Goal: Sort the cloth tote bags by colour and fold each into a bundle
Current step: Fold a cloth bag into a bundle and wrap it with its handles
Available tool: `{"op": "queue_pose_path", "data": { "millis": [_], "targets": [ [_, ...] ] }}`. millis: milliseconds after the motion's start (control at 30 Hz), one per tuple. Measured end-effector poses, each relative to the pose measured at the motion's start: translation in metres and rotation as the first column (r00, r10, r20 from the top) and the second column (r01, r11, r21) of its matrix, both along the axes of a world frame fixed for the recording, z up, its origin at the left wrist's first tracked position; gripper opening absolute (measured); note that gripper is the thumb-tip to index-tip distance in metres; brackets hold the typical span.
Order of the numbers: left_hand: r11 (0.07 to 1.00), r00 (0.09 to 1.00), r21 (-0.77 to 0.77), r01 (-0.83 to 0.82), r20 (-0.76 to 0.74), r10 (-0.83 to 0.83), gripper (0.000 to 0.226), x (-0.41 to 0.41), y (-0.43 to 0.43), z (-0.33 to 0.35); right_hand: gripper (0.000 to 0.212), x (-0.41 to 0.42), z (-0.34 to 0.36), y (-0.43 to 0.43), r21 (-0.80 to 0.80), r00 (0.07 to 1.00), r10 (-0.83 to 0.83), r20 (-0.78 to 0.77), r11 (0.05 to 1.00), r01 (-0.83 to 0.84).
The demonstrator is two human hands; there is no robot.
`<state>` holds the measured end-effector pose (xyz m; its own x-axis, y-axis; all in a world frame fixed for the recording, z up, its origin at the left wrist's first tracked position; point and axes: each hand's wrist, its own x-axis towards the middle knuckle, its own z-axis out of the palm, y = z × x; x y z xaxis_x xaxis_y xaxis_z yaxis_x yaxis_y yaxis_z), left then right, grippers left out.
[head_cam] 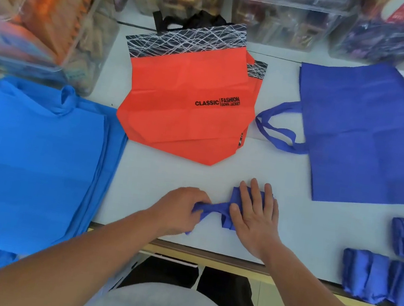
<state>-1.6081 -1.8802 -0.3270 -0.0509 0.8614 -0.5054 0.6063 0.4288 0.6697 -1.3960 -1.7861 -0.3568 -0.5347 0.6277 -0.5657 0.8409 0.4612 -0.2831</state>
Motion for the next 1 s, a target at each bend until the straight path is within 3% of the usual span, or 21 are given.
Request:
{"op": "queue_pose_path", "data": {
  "millis": [67,167,367,433,567,700,767,867,1000],
  "targets": [
    [0.978,0.966,-0.024,-0.208,0.154,0.209,0.024,-0.019,-0.005,0.008,0.066,-0.002,0.002,0.000,0.004,1.000,0.003,0.015,1.000,-0.003],
    [0.887,0.830,-0.162,-0.433,0.313,0.462,0.024,-0.045,-0.011,0.021,0.067,-0.004,0.004,-0.001,-0.001,0.999,0.008,0.046,1.000,-0.008],
    [0.739,0.508,-0.256,-0.624,0.585,0.632,0.026,-0.027,0.000,0.036,0.079,-0.008,0.004,0.000,-0.021,0.998,-0.036,0.059,0.999,0.037],
    [0.722,0.539,-0.211,-0.659,0.536,0.649,0.021,-0.021,0.003,0.035,0.089,-0.008,0.005,0.000,-0.020,0.998,-0.048,0.042,0.999,0.049],
    [0.778,0.718,-0.202,-0.594,0.302,0.627,0.014,-0.016,-0.001,0.019,0.097,-0.007,0.006,-0.002,0.013,0.999,-0.044,0.011,0.999,0.044],
    [0.834,0.836,-0.315,-0.452,0.175,0.520,0.043,-0.009,-0.004,0.008,0.084,-0.014,0.004,-0.006,0.076,0.994,-0.107,-0.012,0.991,0.108],
    [0.813,0.828,-0.377,-0.444,0.174,0.533,0.052,-0.009,-0.007,0.006,0.072,-0.018,0.002,-0.010,0.123,0.989,-0.148,0.012,0.982,0.146],
    [0.763,0.764,-0.370,-0.530,0.183,0.619,0.044,-0.008,-0.010,-0.001,0.066,-0.025,-0.004,-0.015,0.196,0.986,-0.147,0.078,0.972,0.129],
    [0.750,0.770,-0.203,-0.630,-0.038,0.637,0.031,0.002,-0.004,-0.013,0.063,-0.031,-0.008,-0.020,0.248,0.985,-0.162,0.065,0.958,0.142]
  ]
}}
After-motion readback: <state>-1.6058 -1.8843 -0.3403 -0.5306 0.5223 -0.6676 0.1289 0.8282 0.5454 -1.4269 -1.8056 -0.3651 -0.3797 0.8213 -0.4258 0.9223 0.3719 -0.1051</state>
